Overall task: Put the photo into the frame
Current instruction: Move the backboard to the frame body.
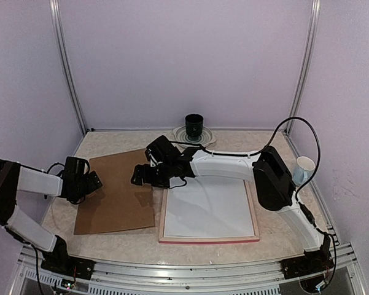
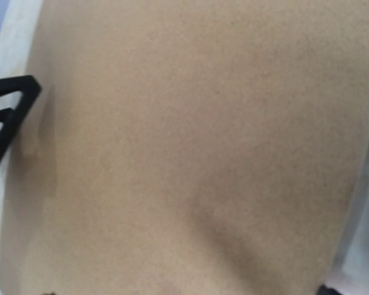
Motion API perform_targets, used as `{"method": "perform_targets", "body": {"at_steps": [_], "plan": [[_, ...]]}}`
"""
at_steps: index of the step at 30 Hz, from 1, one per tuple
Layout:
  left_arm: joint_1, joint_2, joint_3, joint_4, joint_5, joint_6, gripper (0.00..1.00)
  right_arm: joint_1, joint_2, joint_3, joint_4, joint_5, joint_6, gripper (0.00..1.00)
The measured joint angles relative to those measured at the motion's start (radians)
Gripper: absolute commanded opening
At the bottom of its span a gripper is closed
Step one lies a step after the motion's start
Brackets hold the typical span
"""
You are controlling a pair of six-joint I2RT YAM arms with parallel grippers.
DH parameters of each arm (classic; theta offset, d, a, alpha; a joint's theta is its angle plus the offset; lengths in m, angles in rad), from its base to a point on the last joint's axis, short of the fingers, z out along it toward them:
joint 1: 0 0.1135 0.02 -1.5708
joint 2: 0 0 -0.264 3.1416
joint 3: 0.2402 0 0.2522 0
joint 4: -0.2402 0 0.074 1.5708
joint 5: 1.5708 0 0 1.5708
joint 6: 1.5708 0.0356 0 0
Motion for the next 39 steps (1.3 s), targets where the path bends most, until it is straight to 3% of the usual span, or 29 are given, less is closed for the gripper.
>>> {"method": "perform_targets", "body": {"at_steps": [12,27,39], "plan": [[-0.049,0.0,0.0,0.005,0.017,0.0,0.99,0.016,-0.146,-0.19,0.055,0.012,0.002,0.9],[-0.219,0.047,0.026,0.04,0.005,-0.001,0.99,0.021,-0.286,-0.471,0.089,0.084,0.026,0.92],[-0.252,0.062,0.037,0.063,0.033,-0.018,0.99,0.012,-0.373,-0.619,0.167,0.077,0.058,0.92]]}}
